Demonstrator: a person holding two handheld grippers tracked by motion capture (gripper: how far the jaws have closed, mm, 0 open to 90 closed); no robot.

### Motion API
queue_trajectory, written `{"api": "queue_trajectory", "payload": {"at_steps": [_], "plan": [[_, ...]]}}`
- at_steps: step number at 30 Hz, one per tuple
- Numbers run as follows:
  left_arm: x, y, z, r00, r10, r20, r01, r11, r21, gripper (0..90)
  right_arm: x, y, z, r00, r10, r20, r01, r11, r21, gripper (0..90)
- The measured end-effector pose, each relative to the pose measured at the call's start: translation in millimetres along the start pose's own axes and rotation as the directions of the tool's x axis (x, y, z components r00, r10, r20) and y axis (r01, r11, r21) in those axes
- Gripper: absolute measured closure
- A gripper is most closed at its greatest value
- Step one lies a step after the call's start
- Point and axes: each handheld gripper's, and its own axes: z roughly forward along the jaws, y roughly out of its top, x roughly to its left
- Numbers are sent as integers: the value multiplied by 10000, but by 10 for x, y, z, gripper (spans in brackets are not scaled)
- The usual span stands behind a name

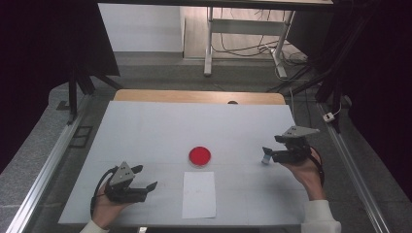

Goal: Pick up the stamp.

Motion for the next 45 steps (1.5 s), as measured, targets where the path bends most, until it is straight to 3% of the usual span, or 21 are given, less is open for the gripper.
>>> {"api": "queue_trajectory", "payload": {"at_steps": [8,16,29,30,36,41,45], "plan": [[7,-10,-13,10000,-28,-22,28,10000,-21,208,-25,-85,99,9997,-89,-212,103,9975,695,310],[2,-7,24,10000,28,45,-28,10000,74,209,-84,-204,175,9993,159,-351,-118,9934,1143,335],[2,-17,21,10000,44,13,-45,9999,109,208,-58,-277,310,9989,2,-473,65,9899,1413,420],[3,-17,20,10000,45,15,-45,9999,109,208,-57,-287,324,9989,-202,-423,262,9892,1442,460],[3,-17,20,10000,57,13,-57,9999,109,208,-50,-301,333,9991,-262,-332,307,9892,1431,562],[3,-18,19,10000,65,4,-65,9999,105,208,-53,-312,321,9992,-297,-275,332,9902,1357,716],[8,-20,17,10000,60,-13,-60,9999,106,208,-60,-317,321,9989,-215,-417,270,9903,1366,742]]}}
